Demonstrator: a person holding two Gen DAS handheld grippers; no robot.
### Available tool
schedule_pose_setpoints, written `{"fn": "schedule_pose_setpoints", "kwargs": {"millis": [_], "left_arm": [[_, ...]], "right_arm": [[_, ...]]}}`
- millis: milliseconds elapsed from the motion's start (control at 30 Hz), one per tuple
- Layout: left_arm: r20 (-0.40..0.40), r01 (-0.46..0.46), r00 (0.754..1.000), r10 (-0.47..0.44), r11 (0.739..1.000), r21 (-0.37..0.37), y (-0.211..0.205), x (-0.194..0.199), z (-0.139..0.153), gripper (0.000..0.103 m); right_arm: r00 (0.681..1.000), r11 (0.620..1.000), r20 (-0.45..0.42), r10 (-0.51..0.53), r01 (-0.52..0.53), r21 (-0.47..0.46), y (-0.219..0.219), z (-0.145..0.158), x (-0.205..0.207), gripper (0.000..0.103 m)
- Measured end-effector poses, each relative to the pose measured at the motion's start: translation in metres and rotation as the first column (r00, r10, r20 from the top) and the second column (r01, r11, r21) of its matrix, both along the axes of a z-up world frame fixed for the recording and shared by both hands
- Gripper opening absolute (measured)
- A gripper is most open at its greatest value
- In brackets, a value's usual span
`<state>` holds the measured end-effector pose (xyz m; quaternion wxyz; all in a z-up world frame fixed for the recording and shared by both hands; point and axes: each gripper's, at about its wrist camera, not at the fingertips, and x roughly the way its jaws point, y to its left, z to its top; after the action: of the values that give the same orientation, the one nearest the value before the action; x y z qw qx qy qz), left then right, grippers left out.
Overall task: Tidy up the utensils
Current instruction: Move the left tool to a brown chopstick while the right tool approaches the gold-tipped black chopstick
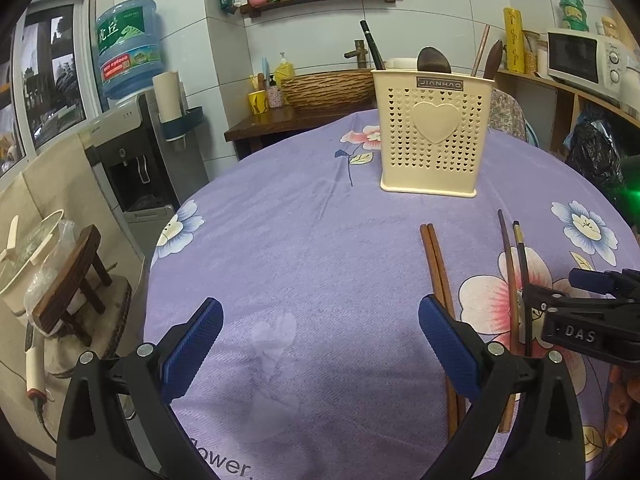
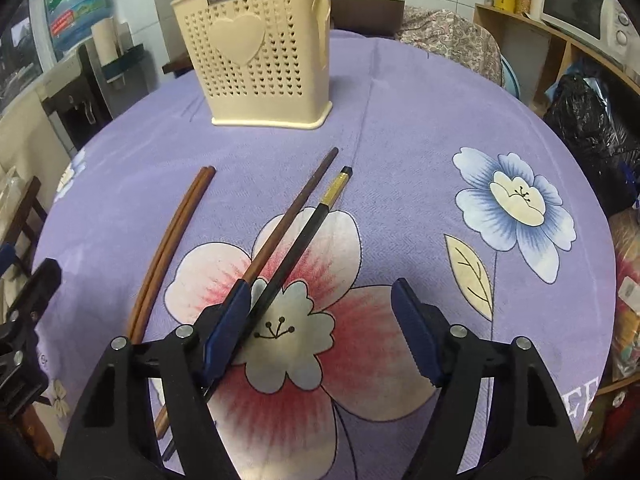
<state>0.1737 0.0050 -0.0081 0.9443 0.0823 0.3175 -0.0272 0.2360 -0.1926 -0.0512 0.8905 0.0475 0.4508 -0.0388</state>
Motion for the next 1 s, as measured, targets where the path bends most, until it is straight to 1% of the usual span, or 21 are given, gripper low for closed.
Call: {"fn": "schedule_pose_setpoints", "kwargs": {"millis": [100,167,267,367,467,533,600,633,700,767,800,867,933,1000], "left_arm": [[-0.007,-0.004,1.000,0.003,1.000,-0.009,0.001,0.000,-0.002,0.097],[-0.014,-0.005,1.000,0.005,1.000,-0.010,0.002,0.001,-0.004,0.097],[-0.020,0.000,1.000,0.000,1.000,-0.005,0.001,0.001,-0.004,0.097],[-0.023,0.008,1.000,-0.008,1.000,-0.001,0.001,0.000,-0.005,0.097],[-0.037,0.024,0.999,-0.024,1.000,0.012,-0.002,0.002,-0.007,0.097],[-0.045,0.042,0.998,-0.041,0.999,0.022,-0.008,0.003,-0.008,0.097],[-0.062,0.067,0.996,-0.065,0.997,0.030,-0.016,0.005,-0.010,0.097],[-0.072,0.080,0.994,-0.078,0.996,0.030,-0.018,0.005,-0.011,0.096],[-0.094,0.103,0.991,-0.100,0.995,0.020,-0.022,0.007,-0.013,0.088],[-0.124,0.123,0.985,-0.121,0.992,0.011,-0.026,0.011,-0.016,0.082],[-0.137,0.133,0.982,-0.129,0.991,0.015,-0.029,0.013,-0.018,0.078],[-0.154,0.133,0.980,-0.127,0.991,0.030,-0.032,0.016,-0.022,0.073],[-0.169,0.136,0.977,-0.130,0.990,0.030,-0.034,0.018,-0.025,0.072],[-0.173,0.142,0.975,-0.139,0.990,0.003,-0.034,0.016,-0.025,0.072]], "right_arm": [[1.000,0.999,0.004,-0.007,0.007,-0.043,0.006,-0.002,0.003,0.073],[1.000,0.999,0.000,-0.006,0.006,-0.046,0.006,-0.003,0.005,0.072],[0.999,0.997,-0.023,0.034,-0.035,-0.071,0.001,-0.001,0.006,0.072],[0.998,0.998,-0.054,0.038,-0.041,-0.050,-0.021,-0.001,0.004,0.072],[0.998,0.998,-0.069,-0.006,0.001,-0.069,-0.049,0.001,0.001,0.072],[0.997,1.000,-0.072,-0.026,0.025,-0.017,-0.066,0.000,-0.001,0.072],[0.997,0.998,-0.053,-0.049,0.051,0.037,-0.075,0.002,-0.004,0.072],[0.997,0.996,-0.038,-0.062,0.065,0.064,-0.078,0.003,-0.006,0.072],[0.996,0.992,-0.017,-0.088,0.089,0.094,-0.081,0.003,-0.010,0.072],[0.995,0.991,-0.003,-0.097,0.097,0.088,-0.078,0.003,-0.011,0.072],[0.995,0.992,0.004,-0.100,0.099,0.083,-0.077,0.002,-0.011,0.072],[0.995,0.993,0.010,-0.100,0.099,0.068,-0.073,0.002,-0.013,0.072],[0.995,0.994,0.011,-0.094,0.094,0.055,-0.070,0.001,-0.013,0.073],[0.996,0.994,0.012,-0.091,0.091,0.056,-0.070,0.001,-0.013,0.074]]}}
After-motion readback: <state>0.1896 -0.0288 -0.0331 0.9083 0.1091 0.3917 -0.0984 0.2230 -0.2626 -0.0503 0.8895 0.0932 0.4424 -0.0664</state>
